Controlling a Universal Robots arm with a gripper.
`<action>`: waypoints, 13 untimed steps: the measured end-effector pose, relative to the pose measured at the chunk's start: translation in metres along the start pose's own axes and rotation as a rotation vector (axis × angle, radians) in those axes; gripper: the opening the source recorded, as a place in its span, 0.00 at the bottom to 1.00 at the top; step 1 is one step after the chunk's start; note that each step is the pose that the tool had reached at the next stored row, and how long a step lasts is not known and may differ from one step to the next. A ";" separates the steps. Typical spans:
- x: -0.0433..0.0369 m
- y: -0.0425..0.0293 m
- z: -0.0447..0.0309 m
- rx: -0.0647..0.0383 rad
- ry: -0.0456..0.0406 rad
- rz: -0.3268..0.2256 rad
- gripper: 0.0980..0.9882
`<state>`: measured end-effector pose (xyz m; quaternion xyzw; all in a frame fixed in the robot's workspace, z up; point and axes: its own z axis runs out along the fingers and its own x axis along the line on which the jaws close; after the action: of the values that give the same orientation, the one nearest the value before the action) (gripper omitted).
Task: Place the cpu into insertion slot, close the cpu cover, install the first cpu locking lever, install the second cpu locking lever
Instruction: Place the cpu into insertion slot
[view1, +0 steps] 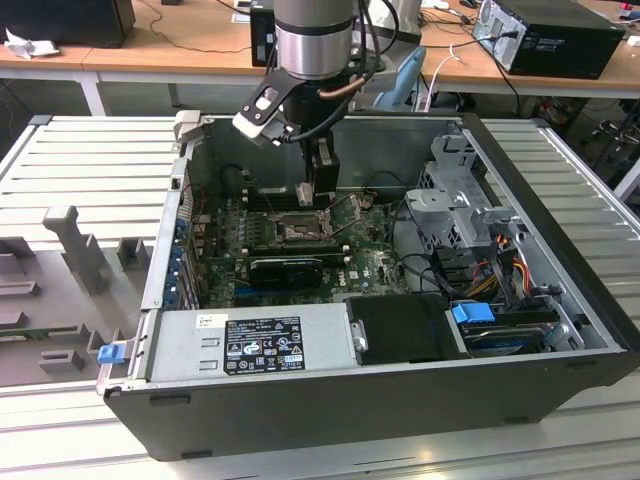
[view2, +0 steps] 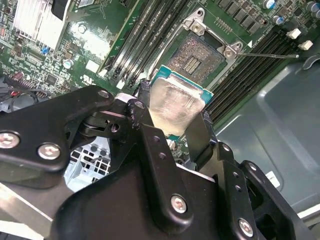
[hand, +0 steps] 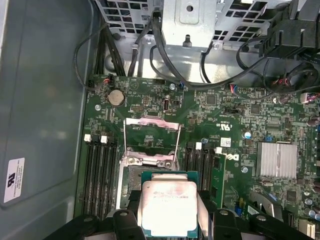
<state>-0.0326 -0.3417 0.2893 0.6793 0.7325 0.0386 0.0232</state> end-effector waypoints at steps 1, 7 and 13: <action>0.0000 -0.0001 0.0004 0.000 0.0001 0.000 0.48; 0.0002 -0.0004 0.0050 0.000 -0.0001 0.001 0.48; 0.0016 -0.0010 0.0115 0.000 -0.0005 0.006 0.48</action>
<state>-0.0327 -0.3399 0.2777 0.6814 0.7305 0.0384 0.0232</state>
